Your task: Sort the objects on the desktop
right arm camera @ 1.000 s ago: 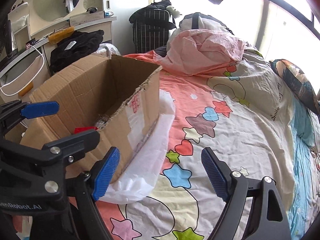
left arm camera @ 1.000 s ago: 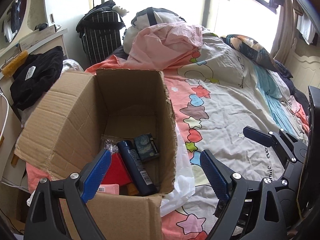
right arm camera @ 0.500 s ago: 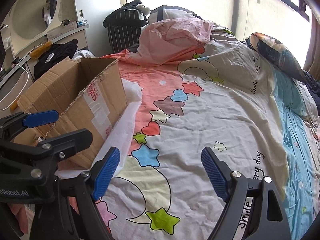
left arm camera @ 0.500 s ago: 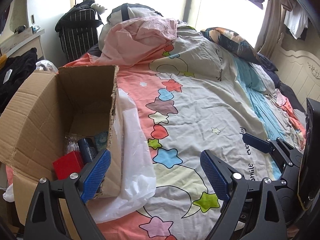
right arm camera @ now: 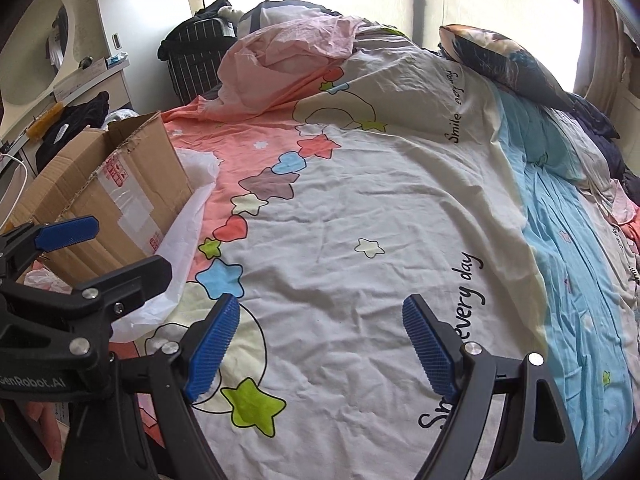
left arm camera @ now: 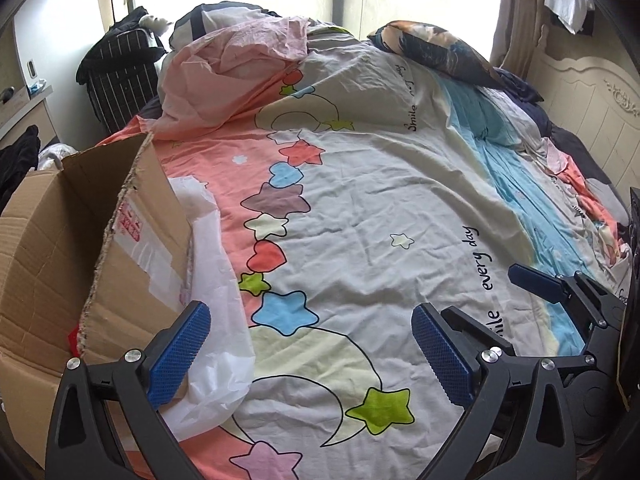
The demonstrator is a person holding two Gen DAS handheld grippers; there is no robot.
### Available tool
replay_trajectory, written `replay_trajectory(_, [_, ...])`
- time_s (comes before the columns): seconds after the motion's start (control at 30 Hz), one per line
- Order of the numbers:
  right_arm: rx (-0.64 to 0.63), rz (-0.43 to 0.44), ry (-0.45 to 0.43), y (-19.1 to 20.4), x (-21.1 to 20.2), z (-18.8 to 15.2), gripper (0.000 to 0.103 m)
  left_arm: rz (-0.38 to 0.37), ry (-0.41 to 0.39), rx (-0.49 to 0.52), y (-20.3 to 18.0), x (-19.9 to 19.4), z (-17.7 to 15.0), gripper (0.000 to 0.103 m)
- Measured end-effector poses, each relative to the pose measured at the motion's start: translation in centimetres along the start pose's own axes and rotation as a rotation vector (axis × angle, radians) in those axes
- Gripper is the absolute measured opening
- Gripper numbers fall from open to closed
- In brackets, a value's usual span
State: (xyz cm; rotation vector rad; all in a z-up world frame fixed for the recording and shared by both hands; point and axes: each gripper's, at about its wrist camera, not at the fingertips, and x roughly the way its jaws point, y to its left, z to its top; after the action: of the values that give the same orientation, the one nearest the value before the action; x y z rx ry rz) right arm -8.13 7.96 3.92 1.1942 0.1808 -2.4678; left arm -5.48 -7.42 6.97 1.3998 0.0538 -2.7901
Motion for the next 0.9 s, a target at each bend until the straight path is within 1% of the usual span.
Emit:
replay_trajectory(0.23, [0.041,-0.043,0.016,-2.7,0.6,-1.0,0.081,-0.009,0.009,-0.008,-2.3,1.5,-0.4,0.103])
replay_trajectory(0.5, [0.095,-0.078,0.040,-5.3,1.7,-2.1,0.081,-0.027,0.039,-0.015,-3.6,3.5,-0.7,0.103])
replay_trajectory(0.67, [0.161,-0.077,0.051,-7.1,2.6,-2.5,0.081,-0.020,0.035,-0.021,-3.9,4.4,-0.6,0.103])
replay_trajectory(0.73, [0.175,-0.073,0.056,-7.6,2.9,-2.7,0.081,-0.015,0.038,-0.018,-4.1,5.0,-0.6,0.103])
replay_trajectory(0.83, [0.181,-0.087,0.062,-8.0,3.3,-3.0,0.081,-0.002,0.028,0.001,-4.4,5.7,-0.7,0.103])
replay_trajectory(0.9, [0.185,-0.097,0.065,-8.3,3.6,-3.1,0.081,-0.001,0.036,0.005,-4.6,6.4,-0.8,0.103])
